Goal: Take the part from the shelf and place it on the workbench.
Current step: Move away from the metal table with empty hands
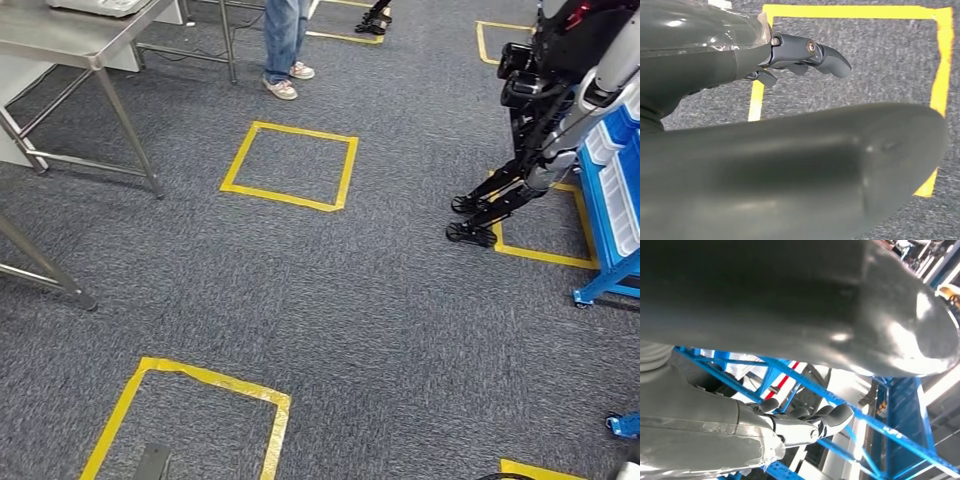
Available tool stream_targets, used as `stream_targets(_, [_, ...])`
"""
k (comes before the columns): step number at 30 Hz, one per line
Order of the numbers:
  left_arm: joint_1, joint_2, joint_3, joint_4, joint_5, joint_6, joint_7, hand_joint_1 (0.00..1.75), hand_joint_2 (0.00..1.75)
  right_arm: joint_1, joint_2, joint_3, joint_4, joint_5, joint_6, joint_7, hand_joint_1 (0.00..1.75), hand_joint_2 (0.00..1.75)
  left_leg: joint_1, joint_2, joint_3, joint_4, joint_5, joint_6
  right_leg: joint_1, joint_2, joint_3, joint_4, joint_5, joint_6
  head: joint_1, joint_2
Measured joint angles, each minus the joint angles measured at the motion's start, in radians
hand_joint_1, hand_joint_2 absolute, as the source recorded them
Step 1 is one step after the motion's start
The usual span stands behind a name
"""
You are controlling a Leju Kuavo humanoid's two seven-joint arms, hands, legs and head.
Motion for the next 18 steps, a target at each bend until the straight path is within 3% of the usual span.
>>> stream_targets(2, [0.000, 0.000, 0.001, 0.000, 0.000, 0.000, -0.001, 0.00, 0.00, 0.000, 0.000, 0.000, 0.001, -0.002, 0.001, 0.000, 0.00, 0.00, 0.000, 0.011, 0.004, -0.002, -0.004, -0.011, 0.010, -0.005, 0.011, -0.027, -0.002, -0.012, -0.001, 0.000])
stream_targets(5, [-0.003, -0.002, 0.001, 0.000, 0.000, -0.001, -0.001, 0.00, 0.00, 0.002, 0.001, -0.002, -0.001, -0.005, 0.001, -0.001, 0.00, 0.00, 0.005, 0.012, 0.010, 0.004, -0.021, -0.025, 0.011, 0.017, 0.019, -0.044, 0.003, -0.032, -0.002, 0.000])
stream_targets(7, [-0.004, -0.003, 0.002, 0.000, 0.000, -0.001, -0.002, 0.00, 0.00, 0.001, 0.004, -0.004, -0.001, -0.006, 0.002, -0.002, 0.00, 0.00, 0.004, -0.017, -0.024, 0.088, -0.071, -0.027, 0.006, 0.029, 0.030, -0.057, 0.008, -0.045, -0.004, 0.000])
stream_targets(9, [-0.001, -0.003, 0.003, 0.000, 0.000, -0.001, -0.001, 0.00, 0.00, -0.001, 0.006, -0.005, 0.000, -0.008, 0.002, -0.002, 0.00, 0.00, 0.003, -0.035, -0.093, 0.224, -0.126, -0.026, 0.008, 0.046, 0.033, -0.058, 0.006, -0.051, -0.005, 0.000])
stream_targets(10, [0.001, -0.003, 0.003, 0.000, 0.001, -0.001, -0.001, 0.00, 0.00, 0.000, 0.007, -0.005, 0.001, -0.009, 0.002, -0.002, 0.00, 0.00, 0.002, -0.038, -0.119, 0.266, -0.133, -0.026, 0.009, 0.056, 0.035, -0.057, 0.004, -0.053, -0.005, 0.000])
stream_targets(11, [0.003, -0.003, 0.004, 0.000, 0.001, -0.001, -0.001, 0.00, 0.00, 0.000, 0.007, -0.005, 0.002, -0.010, 0.002, -0.002, 0.00, 0.00, 0.002, -0.039, -0.127, 0.270, -0.118, -0.026, 0.010, 0.067, 0.037, -0.056, 0.002, -0.053, -0.005, 0.000])
stream_targets(12, [0.004, -0.003, 0.004, 0.000, 0.001, -0.001, -0.001, 0.00, 0.00, 0.000, 0.007, -0.005, 0.003, -0.011, 0.002, -0.002, 0.00, 0.00, 0.003, -0.041, -0.117, 0.233, -0.083, -0.025, 0.010, 0.079, 0.041, -0.054, -0.001, -0.051, -0.005, 0.000])
stream_targets(14, [0.003, -0.002, 0.004, 0.000, 0.002, -0.001, -0.001, 0.00, 0.00, 0.000, 0.007, -0.005, 0.003, -0.012, 0.002, -0.002, 0.00, 0.00, 0.005, -0.066, -0.068, 0.104, -0.005, -0.023, 0.010, 0.099, 0.044, -0.043, -0.011, -0.045, -0.005, 0.000])
stream_targets(15, [0.003, -0.002, 0.004, 0.000, 0.002, -0.001, -0.001, 0.00, 0.00, -0.001, 0.008, -0.005, 0.003, -0.012, 0.002, -0.002, 0.00, 0.00, 0.007, -0.082, -0.049, 0.055, 0.016, -0.021, 0.010, 0.108, 0.042, -0.036, -0.015, -0.040, -0.005, 0.000])
stream_targets(17, [0.003, -0.001, 0.005, 0.000, 0.002, -0.001, -0.001, 0.00, 0.00, 0.000, 0.008, -0.005, 0.004, -0.012, 0.002, -0.005, 0.00, 0.00, 0.005, -0.102, -0.036, 0.022, 0.017, -0.015, 0.009, 0.123, 0.034, -0.028, -0.019, -0.030, -0.004, 0.000])
stream_targets(18, [0.003, -0.001, 0.005, 0.000, 0.002, -0.001, -0.001, 0.00, 0.00, 0.002, 0.008, -0.006, 0.004, -0.012, 0.003, -0.007, 0.00, 0.00, 0.004, -0.097, -0.035, 0.019, 0.017, -0.010, 0.007, 0.130, 0.031, -0.027, -0.019, -0.025, -0.004, 0.000])
